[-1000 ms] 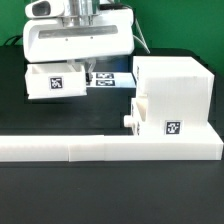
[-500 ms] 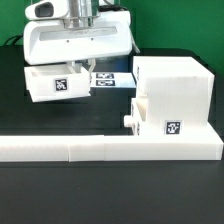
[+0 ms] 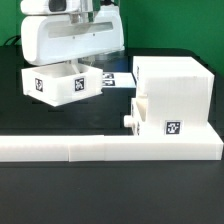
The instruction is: Assemble drawer
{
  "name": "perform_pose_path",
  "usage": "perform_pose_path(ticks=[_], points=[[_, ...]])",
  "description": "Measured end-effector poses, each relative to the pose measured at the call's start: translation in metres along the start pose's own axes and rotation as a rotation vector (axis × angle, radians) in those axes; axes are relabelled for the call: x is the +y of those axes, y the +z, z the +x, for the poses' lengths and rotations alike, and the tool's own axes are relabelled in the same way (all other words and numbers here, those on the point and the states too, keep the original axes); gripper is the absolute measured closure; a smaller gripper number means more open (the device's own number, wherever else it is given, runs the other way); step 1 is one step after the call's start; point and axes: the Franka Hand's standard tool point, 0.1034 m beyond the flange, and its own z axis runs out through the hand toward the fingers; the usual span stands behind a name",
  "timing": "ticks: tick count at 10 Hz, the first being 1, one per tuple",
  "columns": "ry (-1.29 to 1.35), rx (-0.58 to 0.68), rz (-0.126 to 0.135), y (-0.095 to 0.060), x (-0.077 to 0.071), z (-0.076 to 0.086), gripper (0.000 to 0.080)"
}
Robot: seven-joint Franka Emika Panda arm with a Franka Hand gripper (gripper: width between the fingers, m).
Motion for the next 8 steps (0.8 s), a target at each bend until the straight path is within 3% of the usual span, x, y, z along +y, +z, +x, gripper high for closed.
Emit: perform_pose_path(ticks=[4, 6, 8], points=[[-0.244, -0.007, 0.003, 0.001, 0.0, -0.002, 0.0757], [-0.424, -0.032, 0.033, -0.004, 0.009, 0.005, 0.0757], [-0.534, -0.035, 0.031, -0.004, 0.013, 0.007, 0.0757]])
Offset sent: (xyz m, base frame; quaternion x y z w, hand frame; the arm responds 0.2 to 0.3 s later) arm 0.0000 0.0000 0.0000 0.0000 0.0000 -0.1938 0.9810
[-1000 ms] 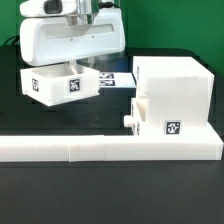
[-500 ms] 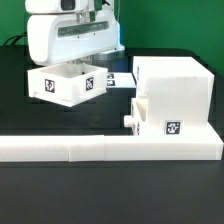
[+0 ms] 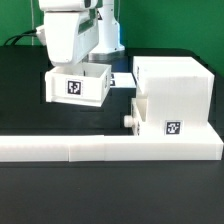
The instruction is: Assemble drawer
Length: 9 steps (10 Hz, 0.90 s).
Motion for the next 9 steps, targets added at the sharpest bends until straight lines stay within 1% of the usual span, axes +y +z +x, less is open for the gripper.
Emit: perform_pose_path(ticks=[3, 4, 5, 6, 7, 8, 9], points=[[0.003, 0.0, 0.005, 0.0, 0.0, 0.001, 0.0757], [-0.007, -0.002, 0.027, -0.003, 0.008, 0.006, 0.0757], [-0.015, 0.001, 0.034, -0.005, 0.018, 0.011, 0.0757], [-0.022, 0.005, 0.045, -0.005, 0.026, 0.016, 0.0757], [-0.03, 0.008, 0.043, -0.002, 0.031, 0.016, 0.0757], [-0.027, 0.006, 0.055, -0.002, 0.029, 0.014, 0.0757], [-0.027, 0.006, 0.055, -0.001, 0.029, 0.014, 0.0757]])
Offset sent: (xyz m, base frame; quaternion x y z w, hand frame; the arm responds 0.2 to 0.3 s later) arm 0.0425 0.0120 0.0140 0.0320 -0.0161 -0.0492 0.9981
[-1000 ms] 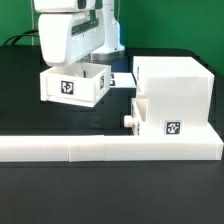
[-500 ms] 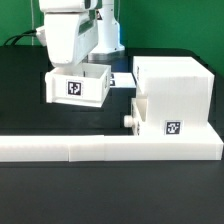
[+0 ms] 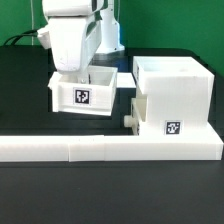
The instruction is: Assemble drawer
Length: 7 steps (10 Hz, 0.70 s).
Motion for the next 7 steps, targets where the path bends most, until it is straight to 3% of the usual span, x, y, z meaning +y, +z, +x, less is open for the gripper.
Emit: perform_pose_path(ticks=[2, 4, 7], points=[[-0.003, 0.001, 0.002, 0.001, 0.0, 0.002, 0.0757], [-0.023, 0.01, 0.02, 0.007, 0.001, 0.014, 0.0757], [-0.018, 0.009, 0.022, 0.008, 0.0, 0.012, 0.0757]])
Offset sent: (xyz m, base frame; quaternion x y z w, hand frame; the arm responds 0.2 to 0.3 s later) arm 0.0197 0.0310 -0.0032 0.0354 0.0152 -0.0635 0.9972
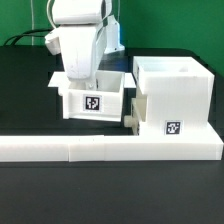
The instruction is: Assemble drawer
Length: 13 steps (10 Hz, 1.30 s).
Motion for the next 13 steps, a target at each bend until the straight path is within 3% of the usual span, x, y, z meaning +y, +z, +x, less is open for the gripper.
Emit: perform_pose_path(ticks=[2, 4, 6, 8, 13], points=[[-0.016, 0.006, 0.01, 0.005, -0.003, 0.008, 0.0757], [-0.061, 0.008, 0.037, 0.006, -0.004, 0.013, 0.0757], [-0.056, 0.008, 0.038, 0.007, -0.005, 0.012, 0.0757], [-0.056, 0.011, 0.009, 0.008, -0.003, 0.012, 0.0757], [-0.066, 0.008, 0.012, 0.008, -0.003, 0.015, 0.0757]])
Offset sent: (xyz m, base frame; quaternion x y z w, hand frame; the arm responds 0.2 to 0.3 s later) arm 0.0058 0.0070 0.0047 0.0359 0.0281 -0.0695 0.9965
